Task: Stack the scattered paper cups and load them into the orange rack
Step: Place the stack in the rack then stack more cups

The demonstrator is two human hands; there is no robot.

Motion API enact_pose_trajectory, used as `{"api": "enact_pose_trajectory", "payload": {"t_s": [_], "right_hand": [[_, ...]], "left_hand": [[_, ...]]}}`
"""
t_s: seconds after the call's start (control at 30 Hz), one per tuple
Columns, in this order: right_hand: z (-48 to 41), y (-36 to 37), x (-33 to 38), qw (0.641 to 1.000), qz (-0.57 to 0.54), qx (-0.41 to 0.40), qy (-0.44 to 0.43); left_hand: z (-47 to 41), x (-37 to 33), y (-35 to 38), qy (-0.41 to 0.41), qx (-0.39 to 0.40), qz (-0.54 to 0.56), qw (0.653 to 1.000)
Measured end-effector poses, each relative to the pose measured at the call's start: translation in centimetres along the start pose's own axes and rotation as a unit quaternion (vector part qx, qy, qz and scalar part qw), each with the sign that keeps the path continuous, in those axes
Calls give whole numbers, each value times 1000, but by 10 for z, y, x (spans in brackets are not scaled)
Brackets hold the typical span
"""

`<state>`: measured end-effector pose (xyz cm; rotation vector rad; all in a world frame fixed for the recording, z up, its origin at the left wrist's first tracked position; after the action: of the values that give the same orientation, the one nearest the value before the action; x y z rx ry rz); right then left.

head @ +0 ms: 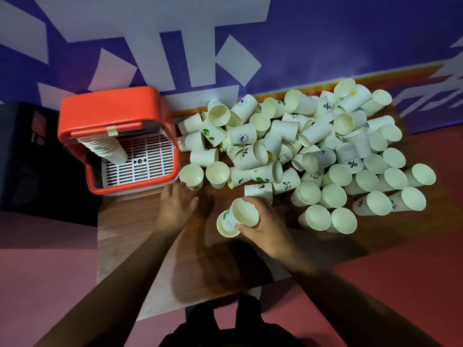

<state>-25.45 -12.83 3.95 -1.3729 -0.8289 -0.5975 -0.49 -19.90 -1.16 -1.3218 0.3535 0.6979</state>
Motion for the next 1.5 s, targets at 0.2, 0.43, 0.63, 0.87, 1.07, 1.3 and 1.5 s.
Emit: {"api": "enact_pose_trajectory", "payload": {"t_s": [0.2, 0.43, 0.63, 0.87, 1.07, 1.3, 1.5], "right_hand": [[-11, 32, -1, 986, 135, 99, -24], [-9, 54, -26, 974, 177, 137, -27], [-20, 27, -49, 973, 128, -105, 158], [-45, 11, -81, 952, 92, -100, 275], [-55, 16, -89, 956, 101, -78, 266], [-34, -7, -56, 977, -4, -154, 150], [-25, -32, -49, 971, 16, -231, 62]], "left_hand": [[-38, -22, -4, -73, 81, -71, 991], [-55, -15, 10, -87, 105, -106, 985], [-38, 2, -10, 17, 26, -69, 997], [-3, 7, -47, 56, 63, 118, 989], [38, -17, -41, 75, 196, 286, 935], [55, -23, 1, 80, 270, 175, 943], [51, -21, 36, 136, 228, 33, 963]]}}
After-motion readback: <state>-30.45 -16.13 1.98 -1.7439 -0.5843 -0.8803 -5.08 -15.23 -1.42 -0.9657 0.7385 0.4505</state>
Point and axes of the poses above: each hand's wrist, its own z-axis away from the middle knuckle, its own y-axis out of the palm, x = y × z, the point moved 1 cm from there along -z, towards the middle knuckle, and after that the axes turned 10 degrees about -y, right-handed, at the moved point
